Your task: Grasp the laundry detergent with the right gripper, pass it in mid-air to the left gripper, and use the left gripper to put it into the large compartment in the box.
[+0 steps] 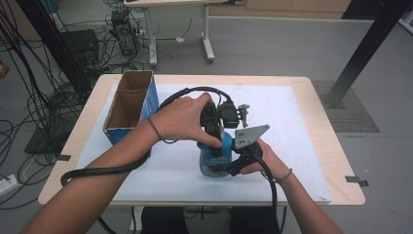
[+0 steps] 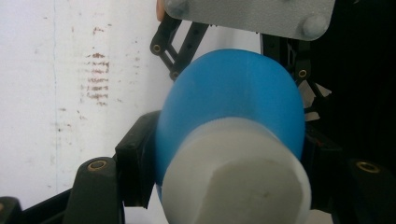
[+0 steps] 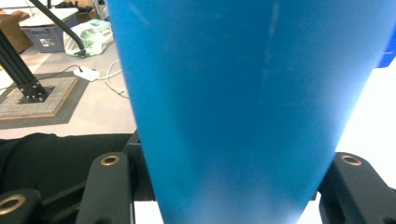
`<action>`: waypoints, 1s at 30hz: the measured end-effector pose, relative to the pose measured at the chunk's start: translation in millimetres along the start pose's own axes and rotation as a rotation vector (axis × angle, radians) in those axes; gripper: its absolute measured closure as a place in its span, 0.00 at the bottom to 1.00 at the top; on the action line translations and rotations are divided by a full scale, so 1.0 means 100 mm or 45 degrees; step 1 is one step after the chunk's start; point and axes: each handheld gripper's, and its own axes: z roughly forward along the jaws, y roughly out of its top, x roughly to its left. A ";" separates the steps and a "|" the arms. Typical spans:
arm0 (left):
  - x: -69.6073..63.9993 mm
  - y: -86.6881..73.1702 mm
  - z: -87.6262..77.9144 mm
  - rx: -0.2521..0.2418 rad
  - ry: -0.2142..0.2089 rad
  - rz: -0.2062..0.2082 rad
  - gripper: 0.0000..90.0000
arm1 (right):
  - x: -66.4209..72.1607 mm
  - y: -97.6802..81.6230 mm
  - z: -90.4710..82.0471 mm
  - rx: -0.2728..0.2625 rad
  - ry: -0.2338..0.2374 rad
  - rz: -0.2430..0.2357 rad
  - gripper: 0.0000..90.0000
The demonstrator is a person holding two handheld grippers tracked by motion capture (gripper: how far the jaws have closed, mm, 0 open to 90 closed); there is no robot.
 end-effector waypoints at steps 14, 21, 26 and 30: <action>0.01 0.01 0.00 0.004 -0.004 -0.008 0.40 | -0.01 -0.01 0.01 -0.007 0.004 0.004 0.47; 0.02 -0.02 0.00 -0.005 -0.005 -0.009 0.40 | -0.01 -0.02 0.01 -0.010 0.005 0.005 0.47; 0.02 -0.03 0.00 -0.011 -0.003 -0.013 0.40 | -0.01 -0.02 0.02 -0.016 0.006 0.014 0.47; 0.01 -0.02 0.00 -0.007 -0.004 -0.017 0.40 | -0.01 -0.02 0.02 -0.018 0.007 0.011 0.47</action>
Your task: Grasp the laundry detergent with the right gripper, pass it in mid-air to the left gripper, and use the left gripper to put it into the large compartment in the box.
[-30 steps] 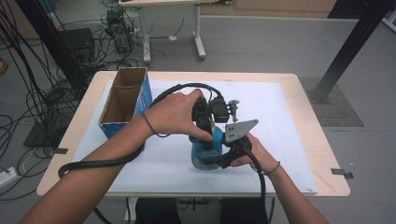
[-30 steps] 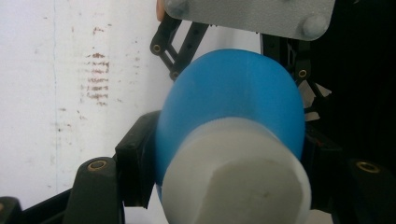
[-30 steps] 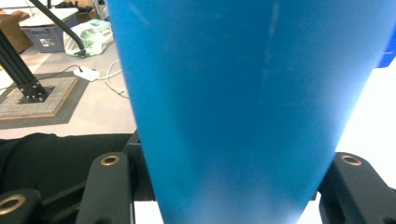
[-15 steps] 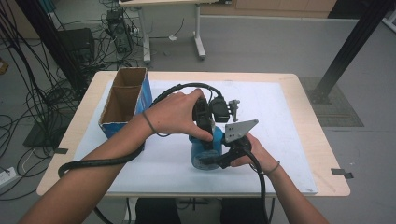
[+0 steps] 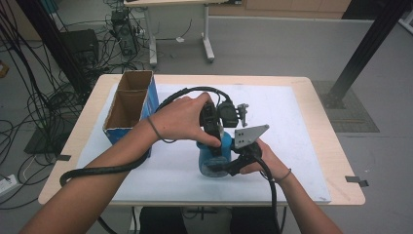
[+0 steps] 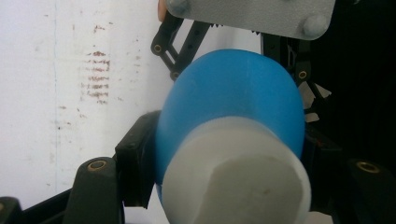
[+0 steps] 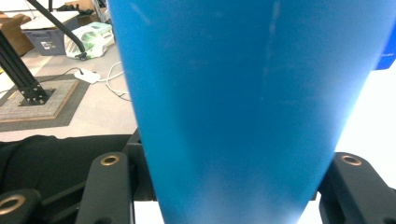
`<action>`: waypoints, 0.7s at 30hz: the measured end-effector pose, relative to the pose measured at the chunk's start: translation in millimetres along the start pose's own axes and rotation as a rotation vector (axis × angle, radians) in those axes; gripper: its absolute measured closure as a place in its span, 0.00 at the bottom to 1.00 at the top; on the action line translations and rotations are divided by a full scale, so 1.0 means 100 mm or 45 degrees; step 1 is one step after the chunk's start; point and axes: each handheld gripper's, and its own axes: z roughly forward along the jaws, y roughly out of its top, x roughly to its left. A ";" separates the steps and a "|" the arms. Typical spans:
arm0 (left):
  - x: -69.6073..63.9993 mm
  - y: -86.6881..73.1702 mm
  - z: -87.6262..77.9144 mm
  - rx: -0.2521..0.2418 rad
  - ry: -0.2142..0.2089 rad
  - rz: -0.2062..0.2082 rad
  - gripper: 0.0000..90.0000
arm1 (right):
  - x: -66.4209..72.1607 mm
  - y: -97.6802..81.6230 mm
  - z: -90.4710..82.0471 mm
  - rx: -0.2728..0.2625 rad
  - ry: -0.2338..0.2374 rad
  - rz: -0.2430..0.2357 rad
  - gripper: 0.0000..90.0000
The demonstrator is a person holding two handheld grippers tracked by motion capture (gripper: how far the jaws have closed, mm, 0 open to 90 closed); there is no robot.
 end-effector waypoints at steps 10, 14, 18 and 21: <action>0.01 0.00 0.01 -0.007 0.002 0.002 0.40 | 0.00 -0.02 -0.01 -0.001 -0.006 0.006 0.47; 0.02 0.00 0.01 -0.008 0.003 0.000 0.40 | -0.01 -0.01 -0.01 -0.001 -0.004 0.007 0.47; 0.02 0.00 0.01 -0.004 0.002 -0.002 0.40 | -0.02 -0.01 0.00 0.000 -0.001 0.007 0.47; 0.02 0.00 0.01 -0.004 0.005 0.001 0.40 | -0.02 -0.02 0.00 -0.002 -0.003 0.005 0.47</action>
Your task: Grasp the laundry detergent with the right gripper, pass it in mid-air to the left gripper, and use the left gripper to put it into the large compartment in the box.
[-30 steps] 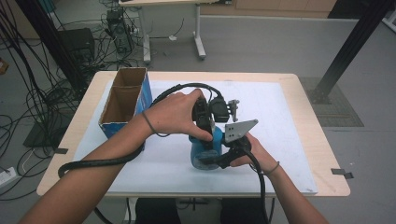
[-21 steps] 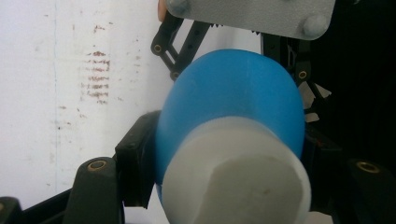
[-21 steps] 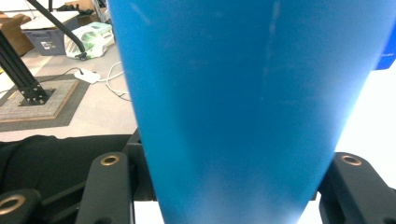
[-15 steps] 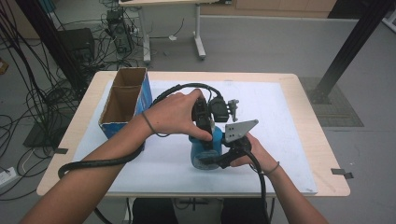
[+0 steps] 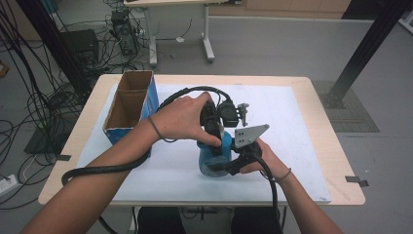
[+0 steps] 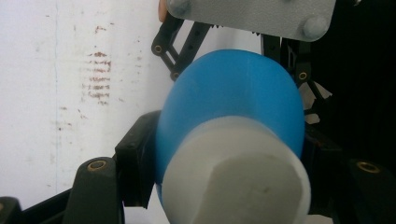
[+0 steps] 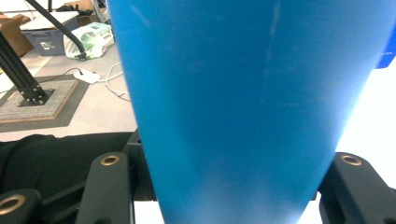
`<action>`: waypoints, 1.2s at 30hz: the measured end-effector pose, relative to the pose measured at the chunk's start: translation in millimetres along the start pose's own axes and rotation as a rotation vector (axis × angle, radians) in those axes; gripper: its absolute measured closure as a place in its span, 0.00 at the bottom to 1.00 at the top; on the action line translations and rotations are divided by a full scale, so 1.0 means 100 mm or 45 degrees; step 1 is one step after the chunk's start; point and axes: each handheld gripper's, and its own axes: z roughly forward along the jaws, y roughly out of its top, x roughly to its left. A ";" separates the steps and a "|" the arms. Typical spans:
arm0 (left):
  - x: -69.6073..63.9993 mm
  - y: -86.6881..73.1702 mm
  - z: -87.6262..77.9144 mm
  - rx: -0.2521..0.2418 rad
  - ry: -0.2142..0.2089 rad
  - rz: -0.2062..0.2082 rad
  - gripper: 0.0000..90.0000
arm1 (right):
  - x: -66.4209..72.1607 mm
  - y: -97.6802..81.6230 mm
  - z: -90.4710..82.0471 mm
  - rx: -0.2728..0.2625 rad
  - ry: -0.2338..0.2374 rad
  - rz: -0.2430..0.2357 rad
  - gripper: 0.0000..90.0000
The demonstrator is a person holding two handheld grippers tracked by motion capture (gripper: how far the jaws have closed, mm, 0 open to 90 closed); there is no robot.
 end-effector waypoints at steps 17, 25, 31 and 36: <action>0.02 -0.01 0.00 0.003 -0.002 -0.002 0.40 | -0.02 0.01 0.02 0.000 0.003 0.004 0.47; 0.02 -0.01 -0.01 0.000 0.003 -0.002 0.40 | -0.03 0.01 0.01 -0.003 0.000 0.002 0.47; 0.02 0.01 -0.01 0.004 0.003 -0.003 0.40 | -0.03 0.01 0.01 -0.001 -0.001 0.001 0.47; 0.02 0.02 -0.02 0.006 0.005 -0.002 0.40 | -0.03 0.03 0.00 0.000 0.002 -0.001 0.47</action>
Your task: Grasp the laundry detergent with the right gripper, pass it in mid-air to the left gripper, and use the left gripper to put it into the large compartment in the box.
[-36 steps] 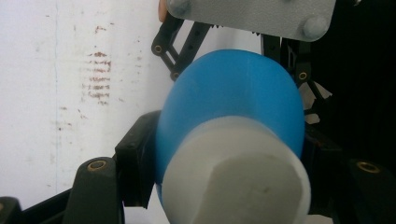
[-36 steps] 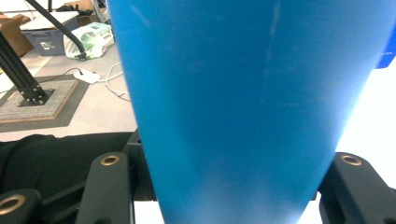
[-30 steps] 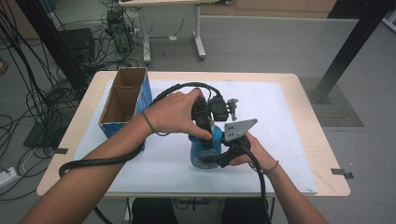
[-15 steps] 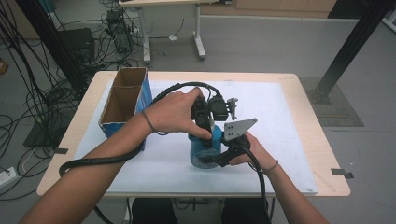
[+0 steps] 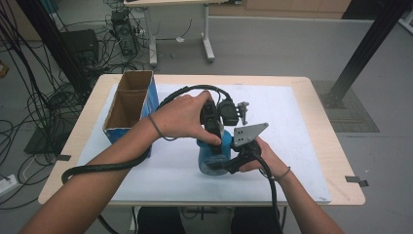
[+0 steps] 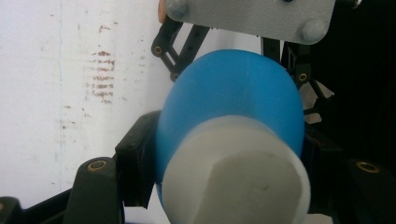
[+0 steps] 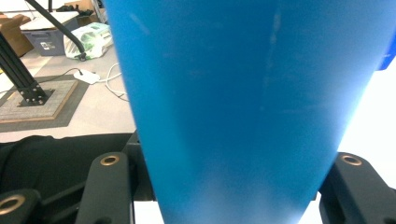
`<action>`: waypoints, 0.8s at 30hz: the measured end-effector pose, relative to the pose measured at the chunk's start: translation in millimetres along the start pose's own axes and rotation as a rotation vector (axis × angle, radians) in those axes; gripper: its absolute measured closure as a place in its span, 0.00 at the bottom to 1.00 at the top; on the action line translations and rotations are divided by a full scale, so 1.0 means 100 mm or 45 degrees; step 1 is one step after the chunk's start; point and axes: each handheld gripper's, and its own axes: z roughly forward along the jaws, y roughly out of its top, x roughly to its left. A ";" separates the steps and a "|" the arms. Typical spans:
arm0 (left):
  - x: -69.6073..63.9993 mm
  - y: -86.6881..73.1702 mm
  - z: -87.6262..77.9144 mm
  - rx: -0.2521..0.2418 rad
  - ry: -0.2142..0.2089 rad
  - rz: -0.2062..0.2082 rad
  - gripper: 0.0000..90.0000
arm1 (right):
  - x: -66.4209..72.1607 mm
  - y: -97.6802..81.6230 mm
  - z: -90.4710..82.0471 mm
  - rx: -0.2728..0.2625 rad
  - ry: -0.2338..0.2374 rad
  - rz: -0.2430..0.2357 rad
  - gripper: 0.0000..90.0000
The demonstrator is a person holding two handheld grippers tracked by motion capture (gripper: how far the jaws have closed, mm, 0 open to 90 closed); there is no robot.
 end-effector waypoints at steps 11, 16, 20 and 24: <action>-0.01 0.00 -0.01 0.006 0.003 -0.001 0.40 | 0.00 0.01 0.00 0.005 -0.002 -0.015 0.47; -0.01 0.00 -0.01 0.005 0.004 -0.004 0.40 | 0.00 0.01 0.00 0.001 -0.001 -0.009 0.47; -0.01 -0.01 -0.01 0.003 0.003 -0.004 0.40 | 0.00 0.02 0.01 0.005 -0.001 -0.009 0.47; -0.01 -0.01 -0.01 0.000 0.005 -0.005 0.40 | 0.00 0.02 0.01 0.002 0.000 -0.001 0.47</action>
